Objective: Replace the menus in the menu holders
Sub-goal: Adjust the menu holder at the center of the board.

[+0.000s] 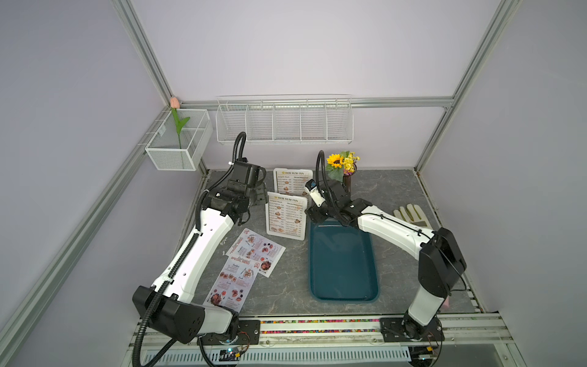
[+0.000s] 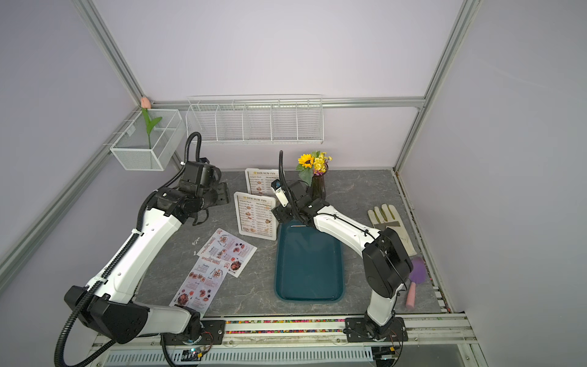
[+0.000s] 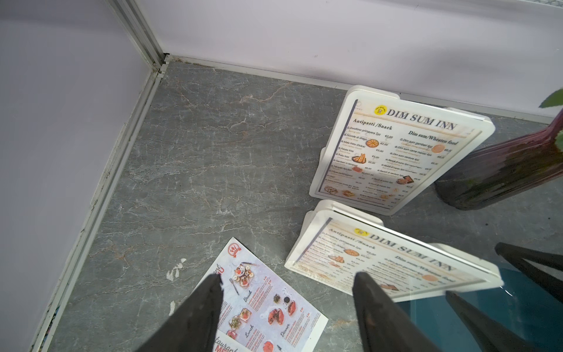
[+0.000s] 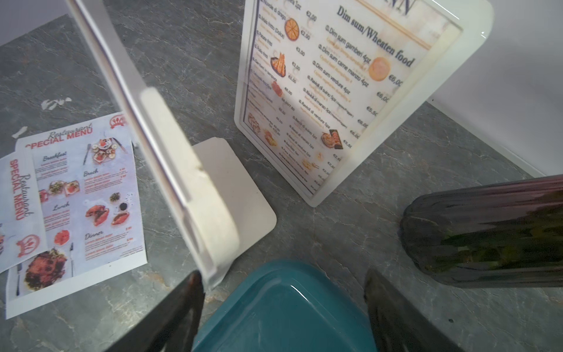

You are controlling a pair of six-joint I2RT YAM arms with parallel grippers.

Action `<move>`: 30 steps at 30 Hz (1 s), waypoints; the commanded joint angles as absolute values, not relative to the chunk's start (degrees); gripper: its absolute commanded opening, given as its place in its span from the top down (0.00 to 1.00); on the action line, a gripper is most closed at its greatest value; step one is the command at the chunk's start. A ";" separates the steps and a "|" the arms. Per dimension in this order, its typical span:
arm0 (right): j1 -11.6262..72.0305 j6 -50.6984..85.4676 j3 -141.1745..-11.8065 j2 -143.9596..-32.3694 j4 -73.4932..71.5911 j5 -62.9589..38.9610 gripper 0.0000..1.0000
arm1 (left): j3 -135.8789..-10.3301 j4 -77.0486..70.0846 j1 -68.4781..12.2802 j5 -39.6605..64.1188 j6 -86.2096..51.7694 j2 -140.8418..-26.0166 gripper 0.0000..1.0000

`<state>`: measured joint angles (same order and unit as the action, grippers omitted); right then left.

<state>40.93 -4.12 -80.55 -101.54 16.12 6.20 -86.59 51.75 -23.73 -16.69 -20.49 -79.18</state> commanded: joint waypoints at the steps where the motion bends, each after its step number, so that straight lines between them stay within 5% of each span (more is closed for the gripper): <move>1: 40.12 -5.71 -82.54 -102.03 16.17 6.29 0.15 | -87.77 53.08 -23.55 -17.14 -20.49 -78.13 0.30; 30: 37.92 -1.21 -85.80 -103.88 16.00 0.59 0.15 | -84.52 47.05 -22.65 -15.28 -23.35 -82.83 0.28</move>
